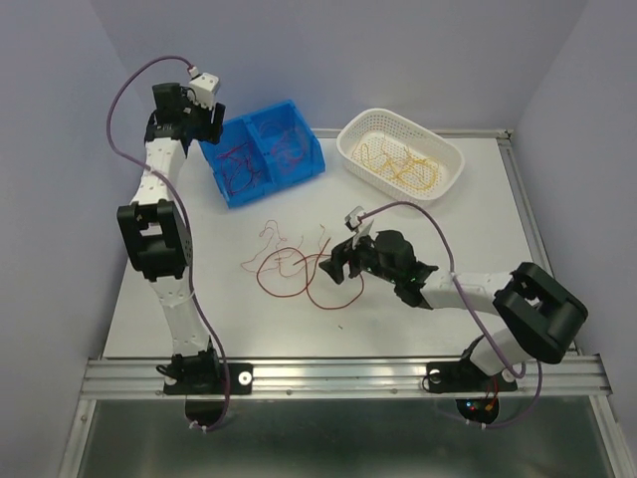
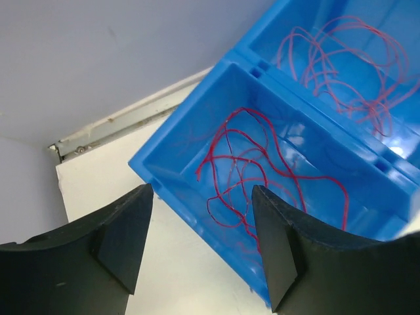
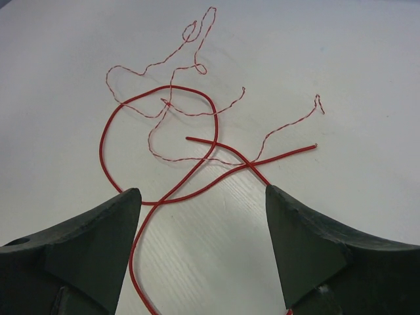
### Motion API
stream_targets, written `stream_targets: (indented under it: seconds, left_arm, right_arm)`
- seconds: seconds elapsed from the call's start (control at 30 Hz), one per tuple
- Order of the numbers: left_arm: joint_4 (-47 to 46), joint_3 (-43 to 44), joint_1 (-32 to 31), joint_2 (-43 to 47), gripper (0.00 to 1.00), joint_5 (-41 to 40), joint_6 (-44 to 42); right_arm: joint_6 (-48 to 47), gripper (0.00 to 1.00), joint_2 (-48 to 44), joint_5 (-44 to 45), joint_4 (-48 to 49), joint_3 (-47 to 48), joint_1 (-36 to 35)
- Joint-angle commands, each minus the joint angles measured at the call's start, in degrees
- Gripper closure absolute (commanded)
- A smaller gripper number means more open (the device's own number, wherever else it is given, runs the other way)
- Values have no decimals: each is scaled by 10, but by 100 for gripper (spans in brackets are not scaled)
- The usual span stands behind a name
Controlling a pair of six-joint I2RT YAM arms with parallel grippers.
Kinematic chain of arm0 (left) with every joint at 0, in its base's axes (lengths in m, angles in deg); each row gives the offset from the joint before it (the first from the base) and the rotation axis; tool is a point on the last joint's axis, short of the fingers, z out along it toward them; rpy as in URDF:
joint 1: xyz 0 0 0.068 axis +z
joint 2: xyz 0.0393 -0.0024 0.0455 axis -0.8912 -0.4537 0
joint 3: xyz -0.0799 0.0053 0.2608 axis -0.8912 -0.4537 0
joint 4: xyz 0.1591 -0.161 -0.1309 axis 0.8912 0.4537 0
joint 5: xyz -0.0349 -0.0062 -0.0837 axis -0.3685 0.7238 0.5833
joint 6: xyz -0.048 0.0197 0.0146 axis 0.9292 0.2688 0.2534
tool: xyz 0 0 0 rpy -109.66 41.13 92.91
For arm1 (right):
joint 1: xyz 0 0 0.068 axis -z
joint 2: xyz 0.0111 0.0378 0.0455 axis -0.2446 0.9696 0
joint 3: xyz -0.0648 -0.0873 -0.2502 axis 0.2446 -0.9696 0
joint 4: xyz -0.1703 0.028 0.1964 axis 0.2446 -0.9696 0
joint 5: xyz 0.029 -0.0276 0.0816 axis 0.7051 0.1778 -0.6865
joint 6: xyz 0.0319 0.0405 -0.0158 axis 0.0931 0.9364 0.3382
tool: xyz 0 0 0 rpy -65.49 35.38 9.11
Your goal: Untangle the cables
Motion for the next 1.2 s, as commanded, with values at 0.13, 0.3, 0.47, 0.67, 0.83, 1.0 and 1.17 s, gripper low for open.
stream_targets:
  seconds: [0.13, 0.3, 0.47, 0.67, 0.83, 1.0, 1.17]
  left_arm:
    - [-31, -235, -53, 246, 20, 106, -60]
    - [-35, -362, -124, 267, 16, 59, -76]
    - [-13, -426, -155, 262, 13, 52, -161]
    - [143, -355, -163, 204, 12, 52, -358]
    - [254, -304, -173, 163, 12, 73, -468]
    - [290, -278, -182, 120, 15, 73, -481]
    - [346, -265, -193, 103, 24, 88, -518]
  right_arm:
    - [24, 20, 76, 9, -37, 120, -5]
    - [39, 20, 62, 34, -59, 114, -3]
    - [42, 20, 25, 39, -72, 88, -2]
    - [39, 19, -11, 37, -83, 62, -1]
    - [39, 18, -29, 39, -85, 51, -1]
    - [36, 18, -32, 45, -91, 50, -1]
    - [35, 18, -28, 46, -91, 52, -1]
